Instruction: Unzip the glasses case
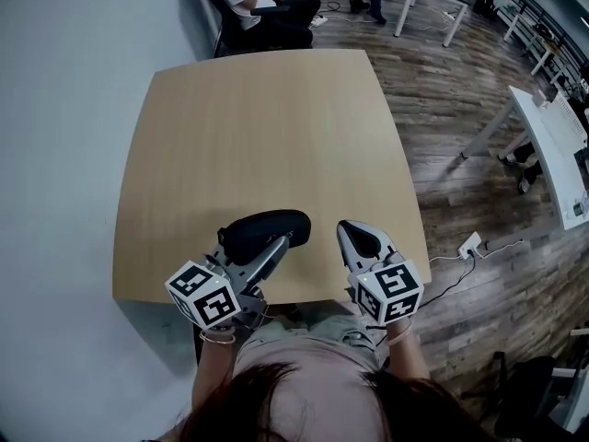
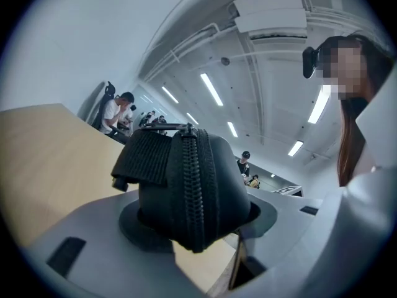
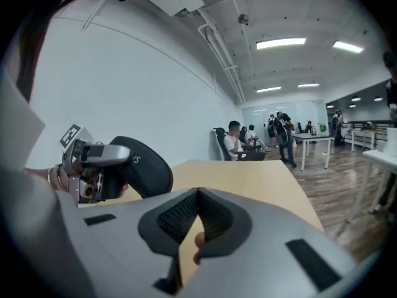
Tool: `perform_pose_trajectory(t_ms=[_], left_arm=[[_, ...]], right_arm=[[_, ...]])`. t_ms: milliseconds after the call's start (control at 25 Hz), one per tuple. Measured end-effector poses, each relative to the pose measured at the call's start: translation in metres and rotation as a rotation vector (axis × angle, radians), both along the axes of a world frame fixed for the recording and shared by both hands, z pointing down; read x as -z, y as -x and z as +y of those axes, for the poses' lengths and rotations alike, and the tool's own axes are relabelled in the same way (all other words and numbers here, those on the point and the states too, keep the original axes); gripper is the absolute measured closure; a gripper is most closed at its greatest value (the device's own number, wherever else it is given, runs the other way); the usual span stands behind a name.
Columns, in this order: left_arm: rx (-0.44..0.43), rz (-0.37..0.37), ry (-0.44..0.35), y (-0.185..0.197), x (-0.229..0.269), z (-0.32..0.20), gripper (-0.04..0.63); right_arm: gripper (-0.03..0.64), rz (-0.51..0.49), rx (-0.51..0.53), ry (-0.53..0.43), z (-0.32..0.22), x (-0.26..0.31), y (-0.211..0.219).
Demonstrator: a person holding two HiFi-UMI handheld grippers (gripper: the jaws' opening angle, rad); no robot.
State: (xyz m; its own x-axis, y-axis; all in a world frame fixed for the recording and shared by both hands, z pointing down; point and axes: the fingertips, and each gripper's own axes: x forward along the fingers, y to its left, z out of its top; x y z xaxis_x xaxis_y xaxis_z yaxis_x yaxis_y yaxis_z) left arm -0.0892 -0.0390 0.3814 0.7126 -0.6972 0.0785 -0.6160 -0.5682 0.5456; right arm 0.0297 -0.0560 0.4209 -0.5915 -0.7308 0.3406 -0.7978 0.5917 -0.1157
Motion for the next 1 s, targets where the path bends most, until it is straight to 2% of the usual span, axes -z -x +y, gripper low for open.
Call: perform_pose_trajectory(t_ms=[520, 760, 1000], left_arm=[[-0.001, 0.026, -0.033, 0.019, 0.011, 0.063, 0.365], [0.003, 0.066, -0.038, 0.025, 0.013, 0.076, 0.367], [0.027, 0.061, -0.047, 0.035, 0.011, 0.097, 0.365]], right_arm=[[0.601, 0.012, -0.005, -0.031, 0.059, 0.011, 0.023], [0.601, 0.018, 0.008, -0.044, 0.07, 0.013, 0.03], [0.601, 0.016, 0.026, -0.054, 0.085, 0.011, 0.041]])
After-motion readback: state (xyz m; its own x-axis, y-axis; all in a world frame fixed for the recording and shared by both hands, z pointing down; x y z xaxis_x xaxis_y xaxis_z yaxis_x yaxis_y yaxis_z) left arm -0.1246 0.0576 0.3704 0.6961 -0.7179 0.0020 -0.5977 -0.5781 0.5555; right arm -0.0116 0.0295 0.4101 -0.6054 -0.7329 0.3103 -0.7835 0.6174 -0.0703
